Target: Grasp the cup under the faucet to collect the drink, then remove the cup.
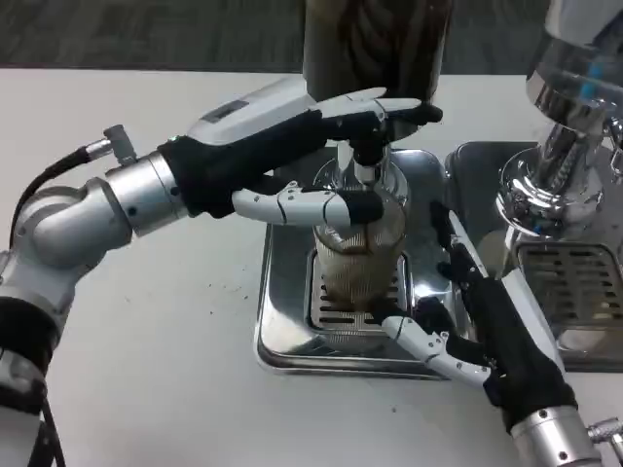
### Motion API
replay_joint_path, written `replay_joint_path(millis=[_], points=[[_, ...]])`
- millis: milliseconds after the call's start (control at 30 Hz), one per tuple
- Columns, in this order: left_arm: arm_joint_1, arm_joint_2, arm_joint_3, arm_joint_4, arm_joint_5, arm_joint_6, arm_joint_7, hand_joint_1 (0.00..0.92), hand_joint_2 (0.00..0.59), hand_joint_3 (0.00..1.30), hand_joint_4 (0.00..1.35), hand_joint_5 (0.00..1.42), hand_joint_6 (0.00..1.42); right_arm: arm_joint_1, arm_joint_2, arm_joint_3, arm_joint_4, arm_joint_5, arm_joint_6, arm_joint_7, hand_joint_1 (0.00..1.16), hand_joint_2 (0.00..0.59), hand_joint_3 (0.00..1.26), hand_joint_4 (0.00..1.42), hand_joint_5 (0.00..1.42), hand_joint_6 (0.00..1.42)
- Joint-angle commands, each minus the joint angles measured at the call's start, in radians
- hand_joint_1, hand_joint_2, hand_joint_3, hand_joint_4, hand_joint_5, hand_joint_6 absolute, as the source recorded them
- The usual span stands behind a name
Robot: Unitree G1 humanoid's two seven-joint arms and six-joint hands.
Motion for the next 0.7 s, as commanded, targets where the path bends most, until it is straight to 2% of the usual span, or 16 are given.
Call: replay_joint_path(millis=[33, 700], points=[[0.042, 0.009, -0.027, 0.011, 0.049, 0.019, -0.027, 0.0, 0.14, 0.14, 0.02, 0.03, 0.0, -0.035, 0.009, -0.013, 0.037, 0.021, 0.006, 0.004, 0.62, 0.225, 0.0, 0.0, 0.0, 0.08], [0.054, 0.015, -0.021, 0.002, 0.049, 0.023, -0.018, 0.0, 0.14, 0.14, 0.03, 0.03, 0.0, -0.135, 0.018, -0.017, 0.135, 0.048, -0.001, 0.024, 0.6, 0.232, 0.0, 0.0, 0.0, 0.08]])
